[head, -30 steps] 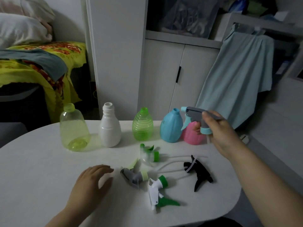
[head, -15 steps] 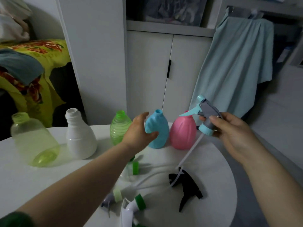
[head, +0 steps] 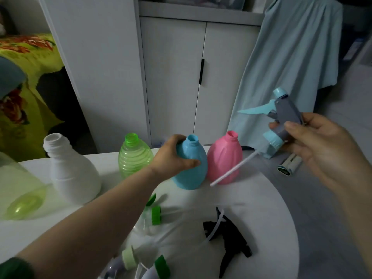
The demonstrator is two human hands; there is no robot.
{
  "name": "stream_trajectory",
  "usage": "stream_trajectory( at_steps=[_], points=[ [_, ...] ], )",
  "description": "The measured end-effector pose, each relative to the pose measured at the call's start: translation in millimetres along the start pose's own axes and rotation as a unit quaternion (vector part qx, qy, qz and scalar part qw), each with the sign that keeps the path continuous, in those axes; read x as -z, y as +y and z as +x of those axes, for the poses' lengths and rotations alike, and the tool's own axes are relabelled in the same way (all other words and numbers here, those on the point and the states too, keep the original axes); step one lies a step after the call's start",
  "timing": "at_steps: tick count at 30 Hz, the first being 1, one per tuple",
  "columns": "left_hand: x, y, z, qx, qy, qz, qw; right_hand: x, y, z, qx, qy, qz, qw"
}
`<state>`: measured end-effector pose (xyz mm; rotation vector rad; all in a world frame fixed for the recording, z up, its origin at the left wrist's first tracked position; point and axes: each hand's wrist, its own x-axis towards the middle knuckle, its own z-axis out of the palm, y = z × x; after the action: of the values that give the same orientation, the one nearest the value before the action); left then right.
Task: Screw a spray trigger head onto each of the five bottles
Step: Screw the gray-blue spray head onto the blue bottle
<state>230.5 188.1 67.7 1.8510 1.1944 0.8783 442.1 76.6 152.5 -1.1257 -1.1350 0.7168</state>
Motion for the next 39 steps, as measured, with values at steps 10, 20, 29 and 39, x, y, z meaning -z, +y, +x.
stream_trajectory(
  at_steps=[10,20,29,39],
  points=[
    [27.2,-8.5,-51.0,-0.023,0.002,-0.023,0.999,-30.2,-34.6,-0.4,0.082,0.014,-0.007,0.997],
    [25.0,-14.1,-75.2,-0.020,0.018,-0.068,0.997,-92.9,-54.1,7.1,0.119,-0.088,-0.127,0.981],
    [22.5,-18.5,-76.8,-0.030,0.022,-0.091,0.995,-129.4,-2.5,1.2,0.035,-0.206,-0.250,0.946],
    [22.8,-21.8,-75.5,-0.030,0.014,-0.087,0.996,-140.8,0.5,5.9,-0.004,-0.322,-0.423,0.847]
  ],
)
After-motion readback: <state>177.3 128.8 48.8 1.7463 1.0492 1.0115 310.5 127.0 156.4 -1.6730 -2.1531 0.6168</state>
